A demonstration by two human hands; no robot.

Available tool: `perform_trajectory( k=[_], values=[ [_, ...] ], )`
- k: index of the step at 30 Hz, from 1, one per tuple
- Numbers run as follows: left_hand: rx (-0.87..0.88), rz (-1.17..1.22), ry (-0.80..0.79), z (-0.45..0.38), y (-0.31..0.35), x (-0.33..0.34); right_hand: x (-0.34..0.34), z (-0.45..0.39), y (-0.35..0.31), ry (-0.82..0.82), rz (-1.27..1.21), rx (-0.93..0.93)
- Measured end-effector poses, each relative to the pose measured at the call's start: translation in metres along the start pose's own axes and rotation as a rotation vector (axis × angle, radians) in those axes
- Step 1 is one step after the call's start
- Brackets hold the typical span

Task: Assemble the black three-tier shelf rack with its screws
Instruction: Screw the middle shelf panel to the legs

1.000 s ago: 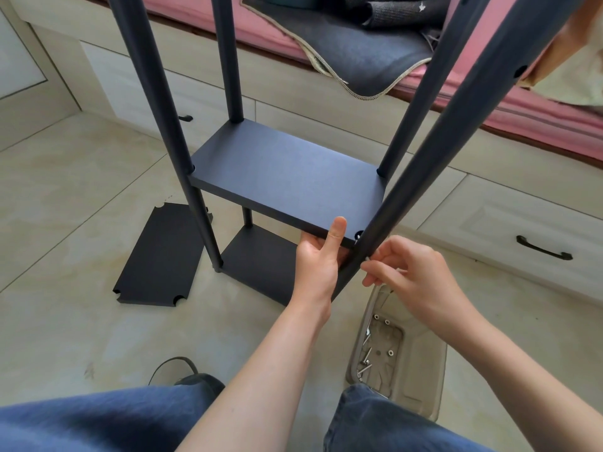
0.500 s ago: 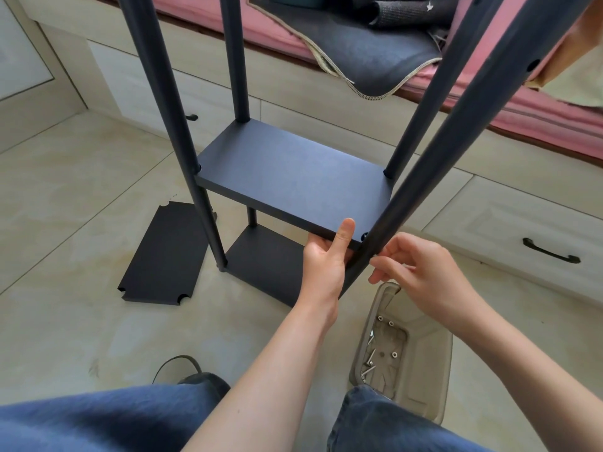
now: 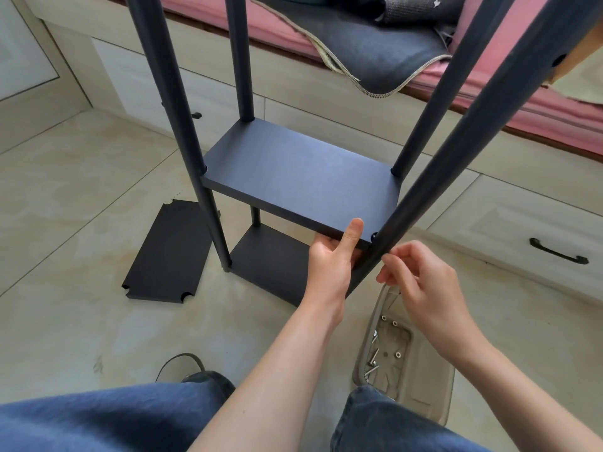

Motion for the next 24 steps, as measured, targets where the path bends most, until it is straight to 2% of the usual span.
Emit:
perform_trajectory(
  k=[9, 19, 24],
  values=[
    [0.025, -0.032, -0.008, 0.0003, -0.0040, 0.0017, -0.0047, -0.0052, 0.0013, -0.069, -0.035, -0.009],
    [0.011, -0.053, 0.009, 0.0009, -0.0086, -0.0023, -0.0081, -0.0074, -0.0032, -0.087, 0.114, -0.072],
    [-0.002, -0.067, 0.017, 0.0023, -0.0069, -0.0045, -0.0065, -0.0083, -0.0037, -0.115, 0.092, -0.060]
  ],
)
Point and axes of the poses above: each hand's wrist, its own z-axis away from the middle knuckle, its own x-axis out of the palm, y = z × x, the point moved 4 cm from there along -z, towards the middle knuckle, and after that the axes turned 11 degrees about -y, right-handed, at the moved point
